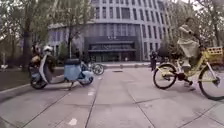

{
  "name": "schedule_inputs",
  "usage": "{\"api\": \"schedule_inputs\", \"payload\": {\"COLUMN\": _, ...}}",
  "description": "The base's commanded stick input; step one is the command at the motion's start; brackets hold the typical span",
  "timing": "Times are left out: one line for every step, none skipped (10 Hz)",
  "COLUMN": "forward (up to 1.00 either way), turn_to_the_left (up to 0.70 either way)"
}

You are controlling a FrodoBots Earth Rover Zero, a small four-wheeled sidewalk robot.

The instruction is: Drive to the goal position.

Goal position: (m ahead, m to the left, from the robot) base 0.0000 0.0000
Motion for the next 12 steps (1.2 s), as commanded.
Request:
{"api": "schedule_inputs", "payload": {"forward": 0.00, "turn_to_the_left": -0.70}}
{"api": "schedule_inputs", "payload": {"forward": 0.00, "turn_to_the_left": -0.70}}
{"api": "schedule_inputs", "payload": {"forward": 0.00, "turn_to_the_left": -0.70}}
{"api": "schedule_inputs", "payload": {"forward": 0.00, "turn_to_the_left": -0.70}}
{"api": "schedule_inputs", "payload": {"forward": 0.00, "turn_to_the_left": -0.70}}
{"api": "schedule_inputs", "payload": {"forward": 0.00, "turn_to_the_left": -0.70}}
{"api": "schedule_inputs", "payload": {"forward": 0.00, "turn_to_the_left": -0.70}}
{"api": "schedule_inputs", "payload": {"forward": 0.00, "turn_to_the_left": -0.70}}
{"api": "schedule_inputs", "payload": {"forward": 0.00, "turn_to_the_left": -0.70}}
{"api": "schedule_inputs", "payload": {"forward": 0.00, "turn_to_the_left": -0.70}}
{"api": "schedule_inputs", "payload": {"forward": 0.00, "turn_to_the_left": -0.70}}
{"api": "schedule_inputs", "payload": {"forward": 0.00, "turn_to_the_left": -0.70}}
